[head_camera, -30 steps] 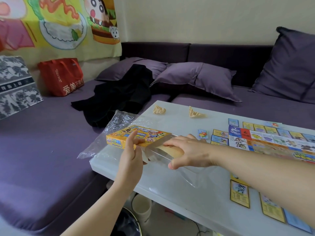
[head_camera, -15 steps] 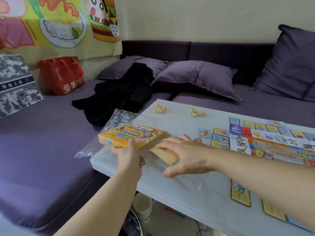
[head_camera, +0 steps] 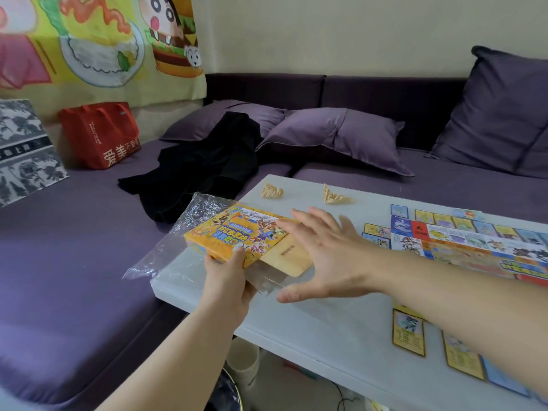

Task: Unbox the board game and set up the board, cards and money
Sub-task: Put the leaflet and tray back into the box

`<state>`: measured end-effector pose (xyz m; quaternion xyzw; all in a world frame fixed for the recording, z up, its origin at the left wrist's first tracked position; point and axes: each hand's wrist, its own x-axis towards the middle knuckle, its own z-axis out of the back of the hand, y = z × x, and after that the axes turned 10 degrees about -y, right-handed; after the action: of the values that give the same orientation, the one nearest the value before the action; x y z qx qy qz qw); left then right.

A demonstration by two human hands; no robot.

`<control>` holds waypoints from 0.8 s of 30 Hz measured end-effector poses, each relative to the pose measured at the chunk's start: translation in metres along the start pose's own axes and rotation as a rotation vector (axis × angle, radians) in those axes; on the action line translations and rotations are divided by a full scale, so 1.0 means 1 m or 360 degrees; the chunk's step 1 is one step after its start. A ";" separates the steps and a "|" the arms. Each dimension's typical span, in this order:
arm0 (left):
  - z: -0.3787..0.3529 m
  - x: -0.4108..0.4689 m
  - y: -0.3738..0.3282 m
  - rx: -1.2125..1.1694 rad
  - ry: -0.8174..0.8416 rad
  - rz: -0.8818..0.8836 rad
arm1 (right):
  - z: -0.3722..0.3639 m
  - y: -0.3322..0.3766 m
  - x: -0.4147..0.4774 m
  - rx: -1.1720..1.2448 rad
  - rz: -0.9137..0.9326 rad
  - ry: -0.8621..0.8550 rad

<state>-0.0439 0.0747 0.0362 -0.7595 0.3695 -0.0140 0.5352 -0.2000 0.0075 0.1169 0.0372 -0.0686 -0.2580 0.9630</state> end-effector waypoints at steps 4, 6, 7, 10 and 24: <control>-0.004 0.004 -0.006 -0.0072 -0.0115 0.0054 | 0.021 -0.011 -0.016 -0.0071 0.0221 -0.0032; -0.008 0.003 -0.011 -0.0061 -0.0097 0.0064 | 0.024 -0.017 -0.022 -0.0140 0.0302 0.0013; -0.010 0.002 -0.013 -0.0041 -0.0082 0.0059 | 0.023 -0.019 -0.023 -0.0149 0.0327 0.0044; -0.013 -0.003 -0.018 0.0047 -0.0031 0.0029 | 0.022 -0.020 -0.024 -0.0132 0.0374 0.0128; -0.034 -0.045 -0.014 0.0183 0.0505 0.0153 | 0.018 -0.019 -0.018 -0.0022 0.0486 -0.0262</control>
<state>-0.0833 0.0757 0.0795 -0.6973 0.4838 -0.1292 0.5128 -0.2275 0.0001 0.1303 -0.0016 -0.1504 -0.1113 0.9823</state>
